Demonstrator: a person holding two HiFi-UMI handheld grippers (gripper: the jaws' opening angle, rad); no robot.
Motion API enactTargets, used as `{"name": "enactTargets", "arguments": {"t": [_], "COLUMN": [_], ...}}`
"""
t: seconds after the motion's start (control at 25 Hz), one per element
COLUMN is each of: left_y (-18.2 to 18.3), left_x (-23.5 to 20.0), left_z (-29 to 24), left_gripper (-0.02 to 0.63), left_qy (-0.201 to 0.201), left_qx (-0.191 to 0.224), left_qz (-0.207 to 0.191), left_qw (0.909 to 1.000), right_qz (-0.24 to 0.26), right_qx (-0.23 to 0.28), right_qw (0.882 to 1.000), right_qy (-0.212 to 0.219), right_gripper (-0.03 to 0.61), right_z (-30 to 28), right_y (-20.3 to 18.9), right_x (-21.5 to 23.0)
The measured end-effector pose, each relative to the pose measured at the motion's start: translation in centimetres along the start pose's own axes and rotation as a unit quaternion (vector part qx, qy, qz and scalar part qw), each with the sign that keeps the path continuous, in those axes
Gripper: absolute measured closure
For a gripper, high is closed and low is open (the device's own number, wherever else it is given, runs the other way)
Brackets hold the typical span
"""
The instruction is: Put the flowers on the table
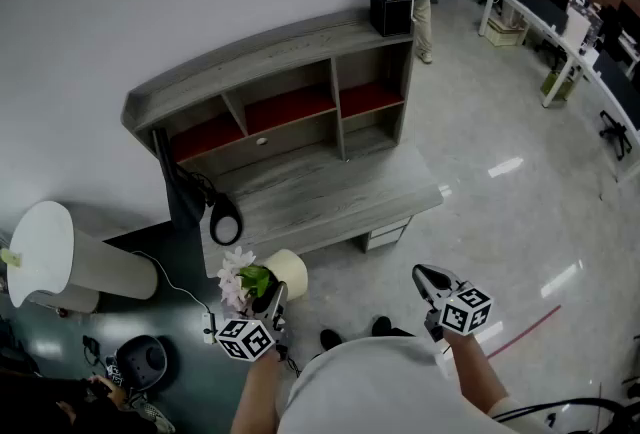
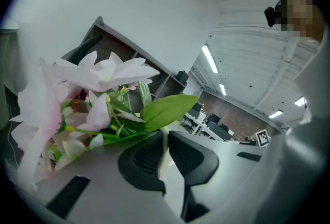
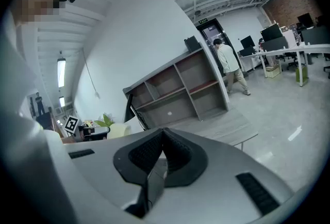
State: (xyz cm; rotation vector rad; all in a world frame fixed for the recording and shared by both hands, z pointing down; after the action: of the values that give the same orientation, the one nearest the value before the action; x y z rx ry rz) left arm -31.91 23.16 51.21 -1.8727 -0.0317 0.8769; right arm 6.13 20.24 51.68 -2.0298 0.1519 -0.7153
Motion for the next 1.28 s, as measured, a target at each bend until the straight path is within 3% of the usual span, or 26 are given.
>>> {"name": "enactTargets", "arguments": {"t": [0.76, 1.28], "left_y": [-0.8, -2.3], "left_x": [1.4, 2.8], "left_z": [-2.1, -5.2], "left_gripper": [0.568, 0.568], "left_qy": [0.014, 0.029], "left_qx": [0.003, 0.012], "left_qz": [0.002, 0.006], "left_qw": [0.9999, 0.9995], "right_qz": [0.004, 0.002], "right_qx": [-0.012, -0.047], "right_qw": [0.999, 0.998], "right_qy": [0.029, 0.031], "right_gripper": [0.56, 0.558], "right_z": [-0.3, 1.1], "right_y": [1.1, 0.3], "right_x": [2.7, 7.9]}}
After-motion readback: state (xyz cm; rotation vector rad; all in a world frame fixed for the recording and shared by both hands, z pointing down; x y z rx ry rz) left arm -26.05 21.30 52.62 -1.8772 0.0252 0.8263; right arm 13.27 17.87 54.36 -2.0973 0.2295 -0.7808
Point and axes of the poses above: the fingertips, and each gripper's own axes: z backward along the fingers, x to its right, y out of its top, the point moved 6 cm from there along z, backward along the fingers, and after that the axes turned 8 degrees about -y, right-handed, at the moved point
